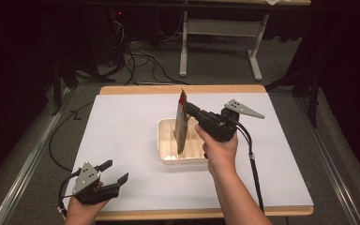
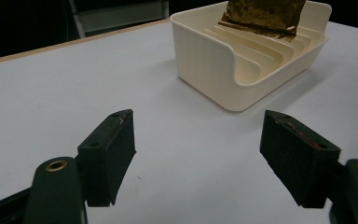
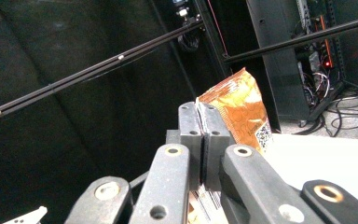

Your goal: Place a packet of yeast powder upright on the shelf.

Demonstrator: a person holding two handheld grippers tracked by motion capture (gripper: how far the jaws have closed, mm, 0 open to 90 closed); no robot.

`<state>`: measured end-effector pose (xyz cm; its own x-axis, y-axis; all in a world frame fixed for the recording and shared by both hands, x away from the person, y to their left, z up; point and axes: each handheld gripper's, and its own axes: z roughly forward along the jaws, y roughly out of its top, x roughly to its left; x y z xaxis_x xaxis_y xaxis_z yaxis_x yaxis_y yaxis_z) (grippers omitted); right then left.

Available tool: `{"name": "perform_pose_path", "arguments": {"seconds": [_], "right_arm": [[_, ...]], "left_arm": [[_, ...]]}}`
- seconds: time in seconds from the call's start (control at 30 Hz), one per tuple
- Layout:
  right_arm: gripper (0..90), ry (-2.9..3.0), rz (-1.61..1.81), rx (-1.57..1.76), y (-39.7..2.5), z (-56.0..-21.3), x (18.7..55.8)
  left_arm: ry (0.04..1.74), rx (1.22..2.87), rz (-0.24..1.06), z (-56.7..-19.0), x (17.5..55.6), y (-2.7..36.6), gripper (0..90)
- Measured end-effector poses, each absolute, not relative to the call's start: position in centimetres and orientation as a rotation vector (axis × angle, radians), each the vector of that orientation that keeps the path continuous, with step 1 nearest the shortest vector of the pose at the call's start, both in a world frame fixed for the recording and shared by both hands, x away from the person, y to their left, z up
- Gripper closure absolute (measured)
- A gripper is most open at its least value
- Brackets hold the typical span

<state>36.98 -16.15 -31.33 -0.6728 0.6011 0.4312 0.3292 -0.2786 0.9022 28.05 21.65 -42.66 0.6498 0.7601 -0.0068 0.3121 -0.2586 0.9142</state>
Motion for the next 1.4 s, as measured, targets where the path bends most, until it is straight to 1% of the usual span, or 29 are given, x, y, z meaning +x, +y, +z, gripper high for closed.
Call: {"name": "perform_pose_path", "arguments": {"seconds": [0.73,1.4], "right_arm": [[90.0,1.774,1.996,1.212,-14.2,-33.0,38.8],[90.0,1.816,1.949,1.246,-13.3,-34.8,39.6]], "left_arm": [[0.849,1.834,0.548,-42.5,27.9,21.7,26.8],[0.846,1.84,0.543,-42.6,27.9,21.6,26.8]]}}
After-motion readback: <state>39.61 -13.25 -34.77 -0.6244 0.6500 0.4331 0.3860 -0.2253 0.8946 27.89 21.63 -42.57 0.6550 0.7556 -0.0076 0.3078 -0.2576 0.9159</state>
